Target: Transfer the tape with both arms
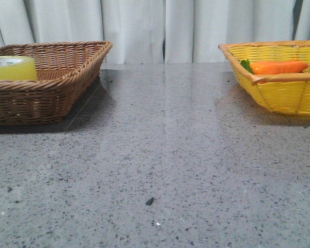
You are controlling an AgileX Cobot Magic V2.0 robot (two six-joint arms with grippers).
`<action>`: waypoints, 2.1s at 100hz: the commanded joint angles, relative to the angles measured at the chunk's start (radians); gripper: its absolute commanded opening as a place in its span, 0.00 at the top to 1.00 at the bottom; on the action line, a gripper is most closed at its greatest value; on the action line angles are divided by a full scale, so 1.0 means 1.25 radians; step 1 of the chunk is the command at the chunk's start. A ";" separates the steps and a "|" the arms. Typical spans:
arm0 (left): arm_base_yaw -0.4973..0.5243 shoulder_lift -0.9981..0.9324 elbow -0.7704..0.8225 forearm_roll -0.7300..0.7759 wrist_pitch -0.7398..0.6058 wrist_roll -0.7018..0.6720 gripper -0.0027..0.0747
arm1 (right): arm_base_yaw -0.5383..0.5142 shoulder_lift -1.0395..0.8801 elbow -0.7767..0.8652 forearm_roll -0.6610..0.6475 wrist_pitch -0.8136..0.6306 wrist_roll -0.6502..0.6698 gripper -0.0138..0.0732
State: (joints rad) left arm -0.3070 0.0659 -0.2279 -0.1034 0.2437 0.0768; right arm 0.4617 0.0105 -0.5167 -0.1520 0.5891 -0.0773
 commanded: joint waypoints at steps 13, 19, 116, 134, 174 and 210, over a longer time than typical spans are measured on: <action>0.079 -0.069 0.112 -0.014 -0.067 -0.002 0.99 | -0.002 0.012 -0.017 -0.014 -0.069 0.001 0.92; 0.102 -0.083 0.138 -0.010 -0.072 -0.004 0.99 | -0.002 0.012 -0.017 -0.014 -0.069 0.001 0.92; 0.158 -0.081 0.191 -0.006 0.049 -0.122 0.99 | -0.002 0.012 -0.017 -0.014 -0.069 0.001 0.92; 0.158 -0.081 0.191 -0.006 0.049 -0.122 0.99 | -0.002 0.012 -0.017 -0.014 -0.069 0.001 0.92; 0.158 -0.081 0.191 -0.006 0.049 -0.122 0.99 | -0.142 0.011 0.154 0.002 -0.230 0.001 0.92; 0.158 -0.081 0.191 -0.006 0.049 -0.122 0.99 | -0.331 -0.001 0.436 0.122 -0.377 0.001 0.92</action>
State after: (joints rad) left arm -0.1105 -0.0054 0.0026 -0.1086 0.3406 -0.0640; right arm 0.0633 0.0079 0.0102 -0.0080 0.1179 -0.0773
